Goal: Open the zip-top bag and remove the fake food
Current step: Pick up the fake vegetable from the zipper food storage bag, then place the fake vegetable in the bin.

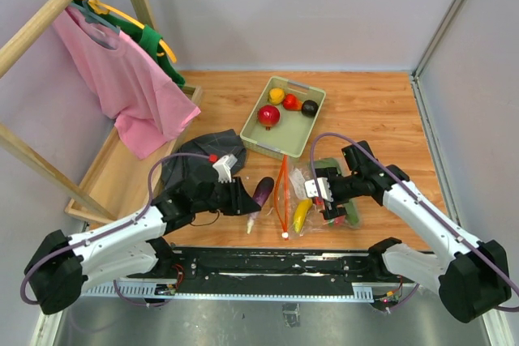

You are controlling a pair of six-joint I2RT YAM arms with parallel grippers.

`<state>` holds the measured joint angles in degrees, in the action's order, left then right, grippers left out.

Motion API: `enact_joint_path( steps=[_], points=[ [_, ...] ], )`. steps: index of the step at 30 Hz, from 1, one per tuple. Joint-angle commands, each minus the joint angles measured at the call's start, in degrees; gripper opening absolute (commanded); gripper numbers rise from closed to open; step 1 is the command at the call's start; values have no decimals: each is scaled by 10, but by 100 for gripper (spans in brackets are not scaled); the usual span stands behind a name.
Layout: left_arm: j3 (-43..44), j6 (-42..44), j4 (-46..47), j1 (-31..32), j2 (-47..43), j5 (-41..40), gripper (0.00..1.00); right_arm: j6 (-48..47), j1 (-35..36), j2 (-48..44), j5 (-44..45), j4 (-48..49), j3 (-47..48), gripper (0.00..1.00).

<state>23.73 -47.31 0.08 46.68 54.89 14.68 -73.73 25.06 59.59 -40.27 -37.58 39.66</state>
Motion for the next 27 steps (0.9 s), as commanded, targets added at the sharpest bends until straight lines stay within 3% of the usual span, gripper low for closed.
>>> enact_joint_path(
  steps=[1, 12, 21, 27],
  points=[
    [-4, 3, -42, -3, -51, -39, 10, 6, -5, -11, -17, -11, 0, 86],
    [16, 23, 38, -3, -98, -109, 10, 15, -16, -18, -26, -16, 8, 86],
    [93, 99, 142, -3, 1, -178, 9, 33, -41, -39, -32, -17, 14, 86],
    [168, 142, 191, -20, 99, -180, 9, 48, -43, -42, -20, -16, 22, 87]
  ],
)
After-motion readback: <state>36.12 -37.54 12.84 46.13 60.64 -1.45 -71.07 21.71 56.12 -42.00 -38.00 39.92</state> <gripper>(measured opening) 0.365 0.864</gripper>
